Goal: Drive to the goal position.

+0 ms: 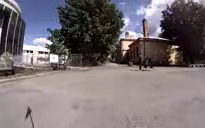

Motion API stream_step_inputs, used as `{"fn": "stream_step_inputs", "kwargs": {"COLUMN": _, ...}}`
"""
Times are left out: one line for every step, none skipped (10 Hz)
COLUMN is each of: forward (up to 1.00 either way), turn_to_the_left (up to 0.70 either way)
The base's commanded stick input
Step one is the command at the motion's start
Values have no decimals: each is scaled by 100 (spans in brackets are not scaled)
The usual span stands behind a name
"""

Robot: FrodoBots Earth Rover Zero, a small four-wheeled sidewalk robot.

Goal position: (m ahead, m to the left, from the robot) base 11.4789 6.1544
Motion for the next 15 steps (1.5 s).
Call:
{"fn": "stream_step_inputs", "kwargs": {"forward": 85, "turn_to_the_left": 0}}
{"fn": "stream_step_inputs", "kwargs": {"forward": 85, "turn_to_the_left": 0}}
{"fn": "stream_step_inputs", "kwargs": {"forward": 85, "turn_to_the_left": 0}}
{"fn": "stream_step_inputs", "kwargs": {"forward": 85, "turn_to_the_left": 0}}
{"fn": "stream_step_inputs", "kwargs": {"forward": 85, "turn_to_the_left": 0}}
{"fn": "stream_step_inputs", "kwargs": {"forward": 85, "turn_to_the_left": 0}}
{"fn": "stream_step_inputs", "kwargs": {"forward": 85, "turn_to_the_left": 0}}
{"fn": "stream_step_inputs", "kwargs": {"forward": 85, "turn_to_the_left": 0}}
{"fn": "stream_step_inputs", "kwargs": {"forward": 85, "turn_to_the_left": 0}}
{"fn": "stream_step_inputs", "kwargs": {"forward": 85, "turn_to_the_left": 0}}
{"fn": "stream_step_inputs", "kwargs": {"forward": 85, "turn_to_the_left": 0}}
{"fn": "stream_step_inputs", "kwargs": {"forward": 85, "turn_to_the_left": 0}}
{"fn": "stream_step_inputs", "kwargs": {"forward": 85, "turn_to_the_left": 0}}
{"fn": "stream_step_inputs", "kwargs": {"forward": 85, "turn_to_the_left": 0}}
{"fn": "stream_step_inputs", "kwargs": {"forward": 85, "turn_to_the_left": 0}}
